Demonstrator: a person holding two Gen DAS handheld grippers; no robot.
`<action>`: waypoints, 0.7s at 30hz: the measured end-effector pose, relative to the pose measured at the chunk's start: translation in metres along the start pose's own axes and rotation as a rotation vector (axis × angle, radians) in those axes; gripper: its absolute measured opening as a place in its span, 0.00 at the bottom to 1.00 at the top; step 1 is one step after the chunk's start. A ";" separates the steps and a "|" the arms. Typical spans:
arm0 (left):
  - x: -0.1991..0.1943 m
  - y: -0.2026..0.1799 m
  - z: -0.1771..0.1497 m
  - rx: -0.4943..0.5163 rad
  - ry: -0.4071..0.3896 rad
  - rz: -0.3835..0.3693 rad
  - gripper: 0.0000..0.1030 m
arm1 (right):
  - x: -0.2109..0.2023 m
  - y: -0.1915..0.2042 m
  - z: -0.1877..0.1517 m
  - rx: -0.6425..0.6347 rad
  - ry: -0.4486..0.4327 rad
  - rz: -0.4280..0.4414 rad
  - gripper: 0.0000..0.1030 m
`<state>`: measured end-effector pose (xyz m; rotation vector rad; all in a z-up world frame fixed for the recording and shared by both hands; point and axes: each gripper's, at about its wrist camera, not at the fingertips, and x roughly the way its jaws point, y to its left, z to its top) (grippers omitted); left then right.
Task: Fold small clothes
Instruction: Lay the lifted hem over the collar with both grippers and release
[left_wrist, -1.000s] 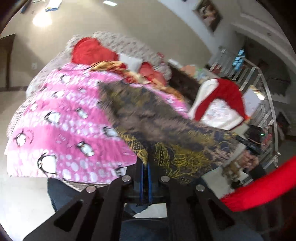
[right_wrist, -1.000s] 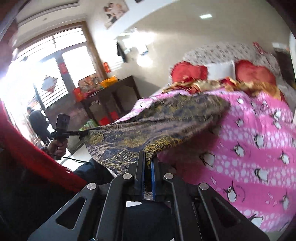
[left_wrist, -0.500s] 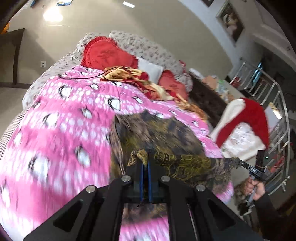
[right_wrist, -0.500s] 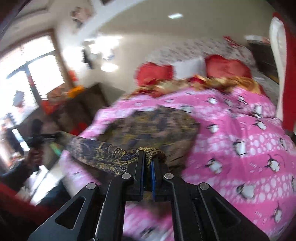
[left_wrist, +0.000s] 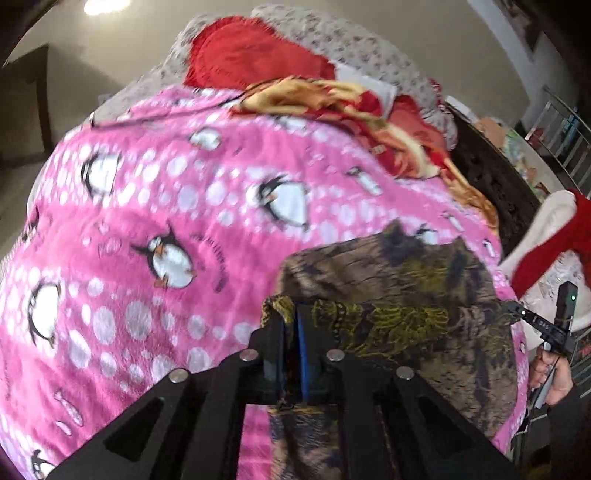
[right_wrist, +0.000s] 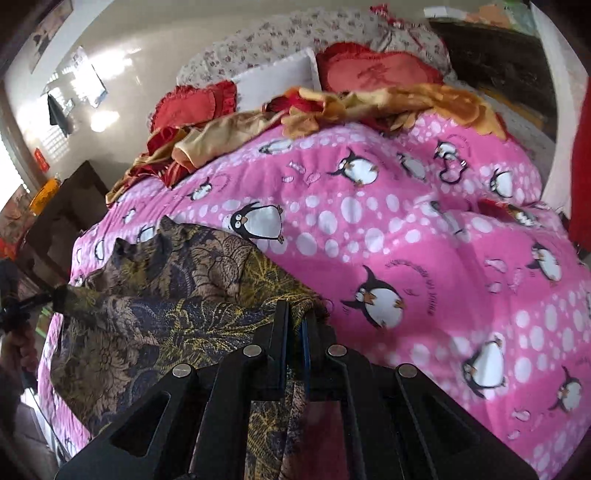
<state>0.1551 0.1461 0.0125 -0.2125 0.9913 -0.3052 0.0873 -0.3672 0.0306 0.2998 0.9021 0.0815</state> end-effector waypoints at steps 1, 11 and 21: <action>0.003 0.004 -0.001 -0.010 0.003 0.012 0.14 | 0.004 -0.001 0.001 0.004 0.011 0.005 0.17; -0.043 0.013 -0.004 -0.010 -0.130 0.079 0.58 | -0.014 -0.018 0.009 0.185 -0.022 0.175 0.22; -0.047 -0.102 -0.058 0.133 -0.134 0.136 0.55 | -0.076 0.067 0.005 -0.002 -0.194 0.018 0.30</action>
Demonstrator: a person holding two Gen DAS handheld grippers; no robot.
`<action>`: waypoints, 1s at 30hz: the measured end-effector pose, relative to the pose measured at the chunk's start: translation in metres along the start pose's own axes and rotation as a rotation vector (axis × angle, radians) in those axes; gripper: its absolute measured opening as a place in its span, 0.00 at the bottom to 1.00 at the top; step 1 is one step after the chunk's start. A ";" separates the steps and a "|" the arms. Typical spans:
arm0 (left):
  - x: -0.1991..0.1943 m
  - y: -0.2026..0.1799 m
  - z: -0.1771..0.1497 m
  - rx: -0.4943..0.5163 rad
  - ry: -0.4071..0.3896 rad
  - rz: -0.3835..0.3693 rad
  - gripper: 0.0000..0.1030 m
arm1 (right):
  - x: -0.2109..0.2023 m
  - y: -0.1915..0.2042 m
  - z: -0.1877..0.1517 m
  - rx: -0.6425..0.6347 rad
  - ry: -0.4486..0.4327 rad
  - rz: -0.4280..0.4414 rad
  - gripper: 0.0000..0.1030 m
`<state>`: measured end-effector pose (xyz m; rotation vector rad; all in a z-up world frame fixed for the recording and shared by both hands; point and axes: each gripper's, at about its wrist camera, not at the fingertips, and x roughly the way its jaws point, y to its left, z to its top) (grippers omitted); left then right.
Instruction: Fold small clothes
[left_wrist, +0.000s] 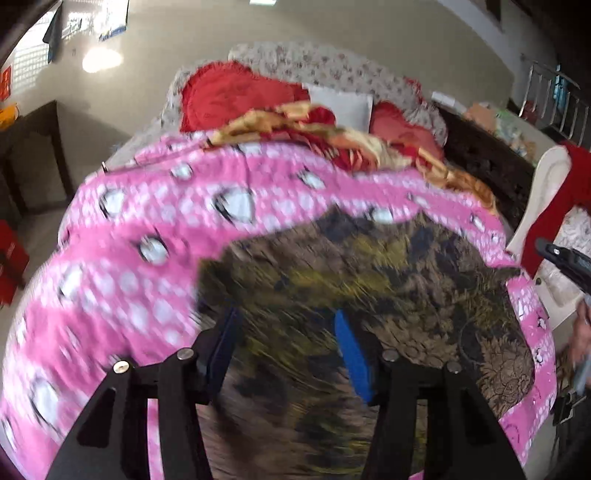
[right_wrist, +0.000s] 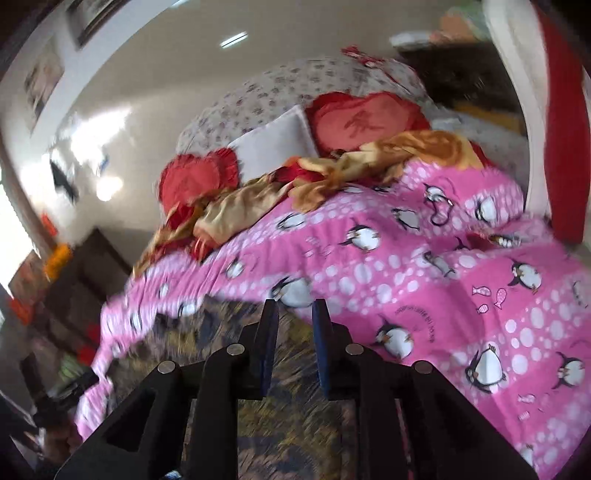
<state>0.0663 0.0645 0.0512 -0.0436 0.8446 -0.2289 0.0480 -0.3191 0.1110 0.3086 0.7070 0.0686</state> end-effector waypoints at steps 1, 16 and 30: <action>0.007 -0.009 -0.005 -0.014 0.004 0.011 0.56 | 0.001 0.025 -0.011 -0.087 0.014 0.011 0.30; 0.073 -0.042 -0.048 0.059 0.043 0.087 1.00 | -0.015 0.172 -0.070 -0.186 0.066 -0.159 0.41; 0.073 -0.040 -0.048 0.055 0.044 0.082 1.00 | -0.028 0.182 -0.072 -0.212 0.040 -0.187 0.41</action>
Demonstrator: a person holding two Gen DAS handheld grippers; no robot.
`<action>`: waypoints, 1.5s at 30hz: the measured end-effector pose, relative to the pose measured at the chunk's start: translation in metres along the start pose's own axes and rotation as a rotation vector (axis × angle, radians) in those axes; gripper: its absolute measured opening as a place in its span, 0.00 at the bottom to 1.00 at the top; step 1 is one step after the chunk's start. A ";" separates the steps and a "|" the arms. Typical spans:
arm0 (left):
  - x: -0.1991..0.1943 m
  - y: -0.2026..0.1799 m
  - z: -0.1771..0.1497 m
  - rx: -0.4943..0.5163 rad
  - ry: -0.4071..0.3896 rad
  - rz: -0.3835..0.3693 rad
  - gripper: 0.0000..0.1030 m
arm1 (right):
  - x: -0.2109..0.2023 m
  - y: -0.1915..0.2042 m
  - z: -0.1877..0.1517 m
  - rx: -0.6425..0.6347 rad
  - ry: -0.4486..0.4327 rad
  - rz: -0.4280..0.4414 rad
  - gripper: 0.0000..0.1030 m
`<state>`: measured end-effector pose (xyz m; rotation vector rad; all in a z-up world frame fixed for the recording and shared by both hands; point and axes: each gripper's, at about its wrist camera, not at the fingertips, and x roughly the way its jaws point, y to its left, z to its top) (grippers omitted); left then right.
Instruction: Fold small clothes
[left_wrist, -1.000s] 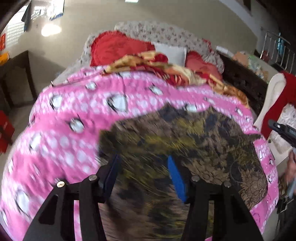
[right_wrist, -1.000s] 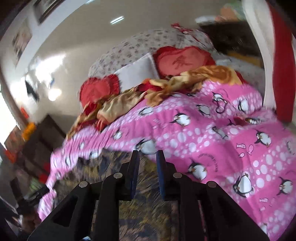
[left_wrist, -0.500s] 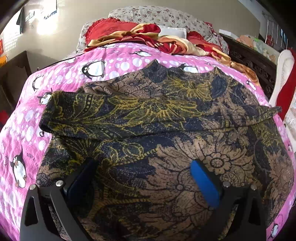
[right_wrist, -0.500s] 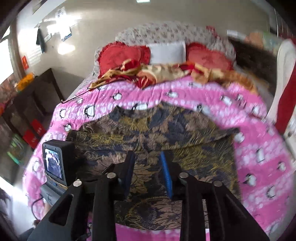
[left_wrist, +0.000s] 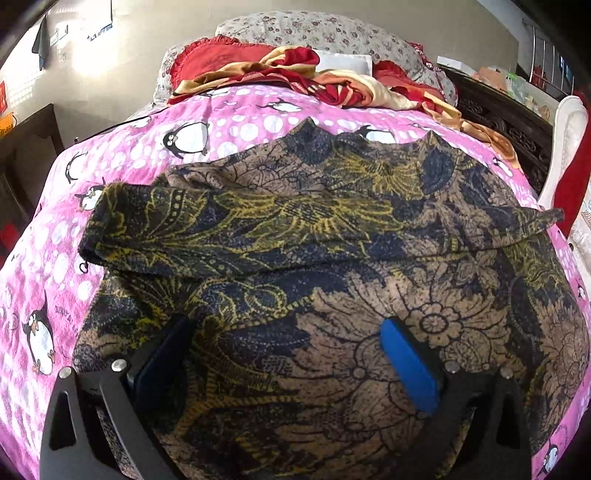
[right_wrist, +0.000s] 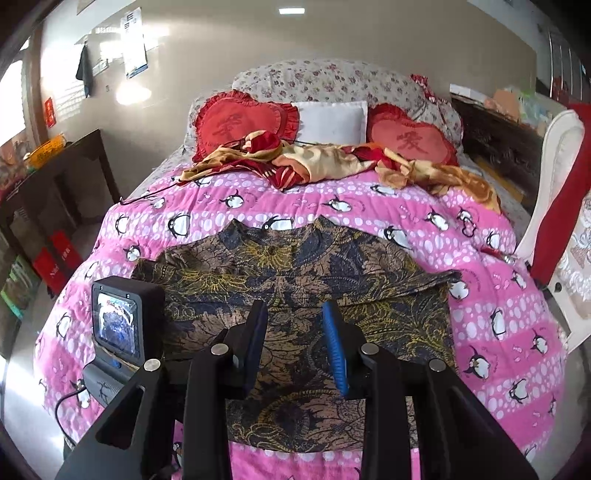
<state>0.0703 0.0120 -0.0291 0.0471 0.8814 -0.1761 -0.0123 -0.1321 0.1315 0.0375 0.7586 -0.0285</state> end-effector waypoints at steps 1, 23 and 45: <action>0.000 0.001 0.000 0.000 0.000 -0.001 1.00 | 0.000 0.000 -0.001 0.003 -0.001 -0.002 0.41; 0.001 0.000 0.000 0.001 0.000 0.004 1.00 | 0.055 -0.138 -0.039 0.117 0.005 0.079 0.41; 0.007 0.118 0.126 -0.221 0.050 0.010 0.91 | 0.170 -0.153 0.059 -0.011 0.121 0.045 0.33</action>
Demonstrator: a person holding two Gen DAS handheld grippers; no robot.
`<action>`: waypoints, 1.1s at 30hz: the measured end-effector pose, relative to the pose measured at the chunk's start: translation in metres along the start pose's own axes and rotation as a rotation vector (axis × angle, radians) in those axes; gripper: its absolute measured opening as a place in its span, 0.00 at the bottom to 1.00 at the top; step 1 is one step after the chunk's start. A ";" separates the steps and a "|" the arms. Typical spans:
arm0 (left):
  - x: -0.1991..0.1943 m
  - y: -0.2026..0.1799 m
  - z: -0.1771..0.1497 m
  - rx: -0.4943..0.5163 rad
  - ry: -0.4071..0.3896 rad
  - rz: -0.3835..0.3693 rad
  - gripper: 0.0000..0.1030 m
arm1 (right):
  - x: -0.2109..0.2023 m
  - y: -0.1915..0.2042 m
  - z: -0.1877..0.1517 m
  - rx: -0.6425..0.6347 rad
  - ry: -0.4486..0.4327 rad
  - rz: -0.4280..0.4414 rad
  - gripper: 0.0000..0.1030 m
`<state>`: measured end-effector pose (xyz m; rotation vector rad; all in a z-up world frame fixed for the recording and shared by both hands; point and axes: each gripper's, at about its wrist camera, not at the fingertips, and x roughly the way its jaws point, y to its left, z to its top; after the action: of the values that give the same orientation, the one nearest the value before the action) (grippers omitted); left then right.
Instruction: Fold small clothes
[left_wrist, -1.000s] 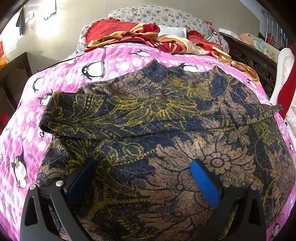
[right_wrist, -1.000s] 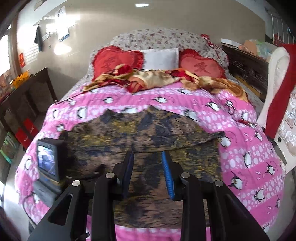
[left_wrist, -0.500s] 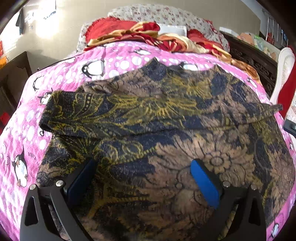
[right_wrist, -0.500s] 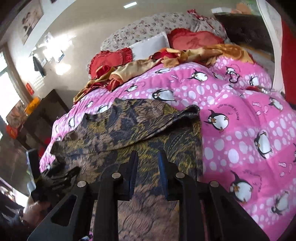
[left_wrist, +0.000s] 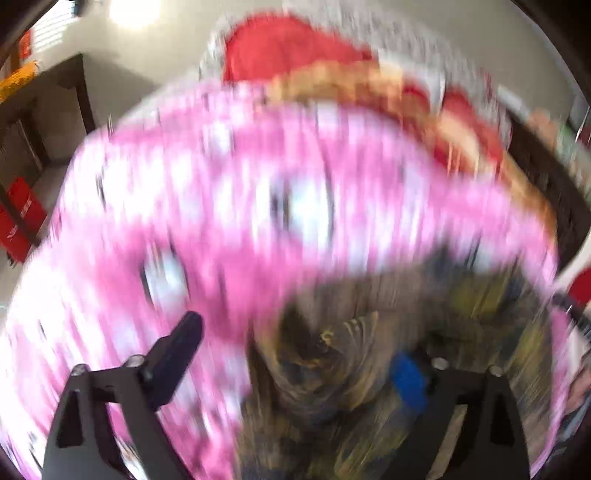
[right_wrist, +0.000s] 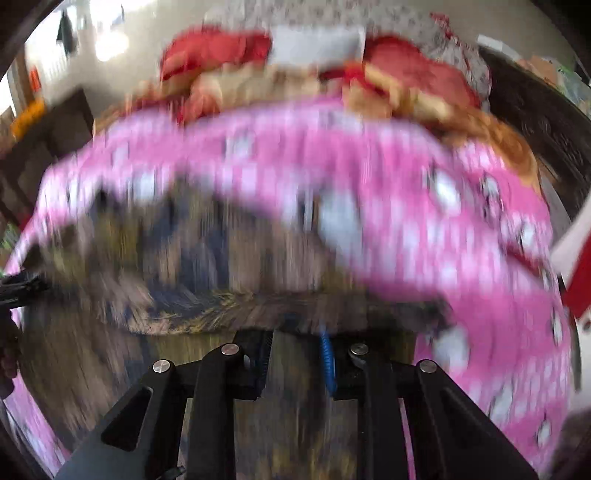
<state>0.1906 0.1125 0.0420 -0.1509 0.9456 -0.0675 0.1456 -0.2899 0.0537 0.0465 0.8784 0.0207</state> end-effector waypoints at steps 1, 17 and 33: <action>-0.013 0.004 0.012 -0.017 -0.047 0.005 0.91 | -0.004 -0.009 0.009 0.044 -0.037 -0.019 0.33; 0.039 -0.046 -0.048 0.100 -0.012 0.010 0.90 | 0.002 0.021 -0.039 0.053 -0.030 -0.140 0.36; -0.060 0.000 -0.058 0.154 -0.080 -0.042 0.96 | -0.020 0.012 -0.050 0.056 -0.081 -0.138 0.41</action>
<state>0.1090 0.1138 0.0566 -0.0308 0.8535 -0.1712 0.0945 -0.2769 0.0383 0.0391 0.7991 -0.1340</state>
